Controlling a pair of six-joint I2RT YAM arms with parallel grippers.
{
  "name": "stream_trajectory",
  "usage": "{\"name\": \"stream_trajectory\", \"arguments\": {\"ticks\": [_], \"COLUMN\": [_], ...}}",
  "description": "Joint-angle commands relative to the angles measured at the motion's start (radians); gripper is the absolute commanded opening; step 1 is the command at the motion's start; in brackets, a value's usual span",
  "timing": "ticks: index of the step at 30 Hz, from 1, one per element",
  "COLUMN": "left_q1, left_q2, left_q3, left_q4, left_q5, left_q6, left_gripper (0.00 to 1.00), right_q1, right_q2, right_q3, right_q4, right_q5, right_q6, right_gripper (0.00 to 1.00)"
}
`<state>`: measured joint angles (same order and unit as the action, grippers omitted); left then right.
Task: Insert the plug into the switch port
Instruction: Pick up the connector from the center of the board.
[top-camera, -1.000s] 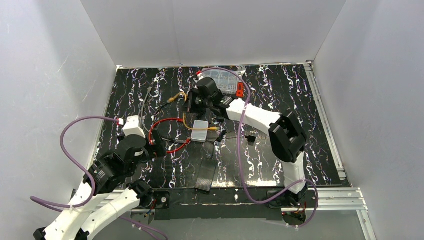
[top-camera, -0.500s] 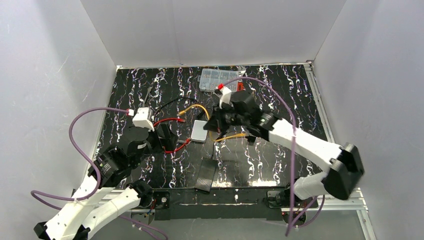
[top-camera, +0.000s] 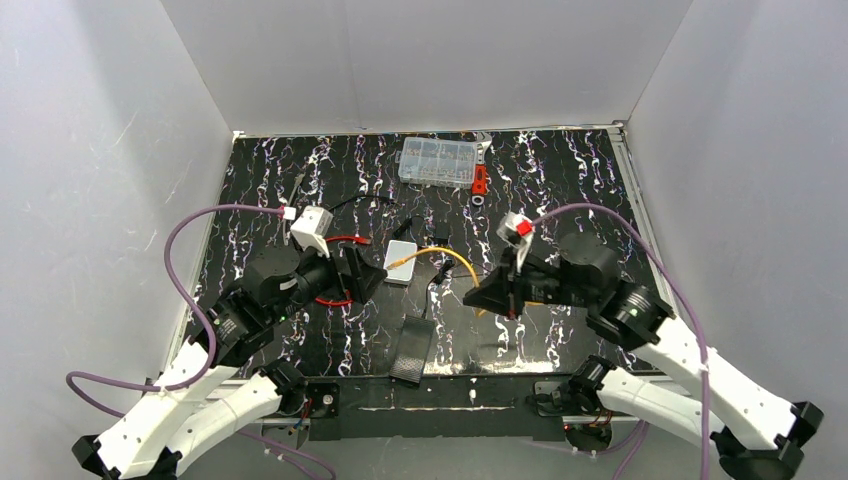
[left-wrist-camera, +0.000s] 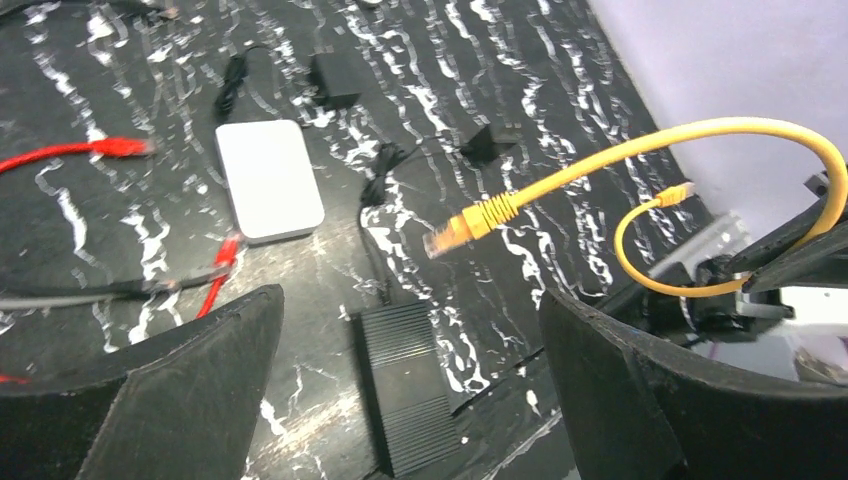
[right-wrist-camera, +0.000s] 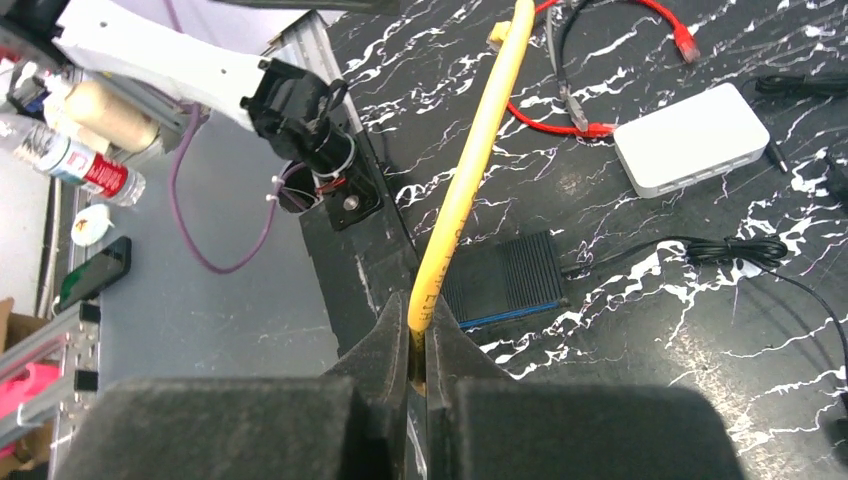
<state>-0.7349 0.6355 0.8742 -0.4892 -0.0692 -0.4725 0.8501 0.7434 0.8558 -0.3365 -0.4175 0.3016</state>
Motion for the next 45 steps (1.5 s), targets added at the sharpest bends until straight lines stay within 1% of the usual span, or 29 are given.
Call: {"name": "stream_trajectory", "arguments": {"ticks": [1,6,11,17,23,29,34,39,45], "left_q1": [0.006,0.007,0.006,0.005,0.005,0.007,0.006,0.006,0.006], "left_q2": [0.003,0.015,-0.012,-0.038,-0.048,-0.042,-0.018,0.010,0.007], "left_q3": [0.009,0.017,0.003,0.007,0.027,0.046,0.067,0.078,0.070], "left_q4": [0.094,0.145,0.201,0.192,0.148,0.118,0.070,0.020,0.024], "left_q5": [0.159,0.313,0.432,0.544,0.564,0.513,0.526,0.520,0.504], "left_q6": [0.038,0.029,0.028,0.095,0.180,0.256,0.307,0.351,0.368], "left_gripper": [1.00,1.00,0.99,1.00,0.99,0.99,1.00,0.91,0.83], "right_q1": [-0.006,-0.006,-0.006,-0.006,-0.006,-0.006,-0.006,-0.006,-0.006], "right_q2": [-0.101,-0.160,-0.164,-0.132,-0.047,0.018,0.054,0.088,0.119], "right_q3": [0.015,0.064,0.130,0.190,0.261,0.307,0.337,0.369,0.403], "right_q4": [-0.072,-0.120,-0.170,-0.186,-0.220,-0.233,-0.227,-0.230,-0.240], "right_q5": [-0.086,-0.165,-0.175,-0.171,-0.158,-0.171,-0.178,-0.182,-0.205], "right_q6": [-0.087,-0.118,-0.122,-0.048,0.042,0.098,0.141,0.172,0.190], "right_gripper": [0.01,0.01,0.01,0.01,0.01,0.01,0.01,0.01,0.01]}}
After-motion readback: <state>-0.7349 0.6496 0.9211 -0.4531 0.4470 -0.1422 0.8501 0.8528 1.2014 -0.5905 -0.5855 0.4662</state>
